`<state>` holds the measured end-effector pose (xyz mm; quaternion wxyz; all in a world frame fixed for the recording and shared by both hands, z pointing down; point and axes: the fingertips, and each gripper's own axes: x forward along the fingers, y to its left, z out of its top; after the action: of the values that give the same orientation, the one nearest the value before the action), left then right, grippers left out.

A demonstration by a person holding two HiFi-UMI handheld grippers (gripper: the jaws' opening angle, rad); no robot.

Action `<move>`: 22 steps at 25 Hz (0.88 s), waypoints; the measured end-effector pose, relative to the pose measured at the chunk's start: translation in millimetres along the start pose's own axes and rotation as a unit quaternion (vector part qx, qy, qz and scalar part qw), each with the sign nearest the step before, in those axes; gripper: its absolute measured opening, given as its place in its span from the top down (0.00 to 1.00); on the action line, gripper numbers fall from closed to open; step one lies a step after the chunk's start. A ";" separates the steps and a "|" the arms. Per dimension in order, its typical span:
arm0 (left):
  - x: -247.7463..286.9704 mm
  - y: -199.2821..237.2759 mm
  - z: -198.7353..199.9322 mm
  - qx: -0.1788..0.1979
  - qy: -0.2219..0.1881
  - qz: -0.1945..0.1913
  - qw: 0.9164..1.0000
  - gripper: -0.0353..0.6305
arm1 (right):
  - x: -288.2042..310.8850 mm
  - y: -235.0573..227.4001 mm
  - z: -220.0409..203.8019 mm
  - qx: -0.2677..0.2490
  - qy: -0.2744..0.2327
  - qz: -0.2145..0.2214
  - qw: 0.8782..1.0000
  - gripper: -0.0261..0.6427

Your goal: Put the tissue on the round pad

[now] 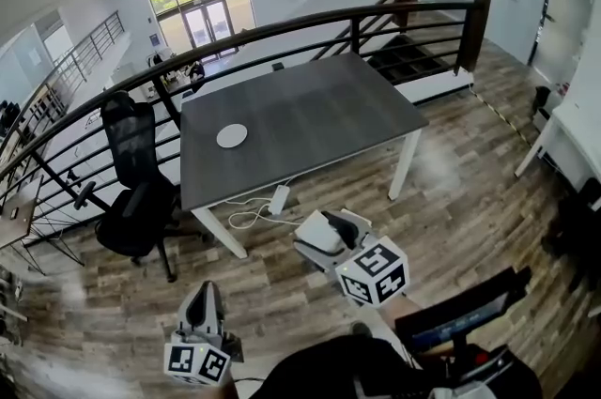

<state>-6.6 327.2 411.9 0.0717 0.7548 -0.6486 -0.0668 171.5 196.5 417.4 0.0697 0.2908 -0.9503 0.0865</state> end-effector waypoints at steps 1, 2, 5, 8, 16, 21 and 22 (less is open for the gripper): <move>0.3 -0.2 -0.2 0.000 0.001 -0.004 1.000 0.94 | -0.2 0.2 -0.3 0.002 -0.001 -0.001 1.000 0.47; 0.6 0.6 -0.1 0.001 0.002 -0.006 1.000 0.94 | 0.4 0.6 0.3 0.003 -0.003 -0.003 1.000 0.47; -1.8 7.7 -0.4 -0.001 0.004 -0.012 1.000 0.94 | 3.0 3.4 4.0 0.002 -0.017 -0.016 1.000 0.47; -9.2 13.1 -4.4 -0.007 0.008 -0.017 1.000 0.94 | 3.2 10.3 1.8 0.006 -0.019 -0.023 1.000 0.47; -21.2 30.7 -10.0 -0.012 0.007 -0.038 0.999 0.94 | 9.3 33.7 -2.4 -0.004 -0.012 -0.042 0.999 0.47; -29.4 46.6 -8.8 -0.023 0.003 -0.044 0.999 0.94 | 13.6 41.2 -4.6 -0.001 -0.017 -0.054 0.998 0.47; -30.1 50.4 -9.2 -0.026 0.003 -0.044 0.999 0.94 | 13.8 43.5 -4.1 -0.002 -0.017 -0.057 0.998 0.47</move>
<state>-58.2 349.7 431.0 0.0900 0.7808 -0.6124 -0.0845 135.9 225.4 418.5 0.0590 0.3460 -0.9333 0.0757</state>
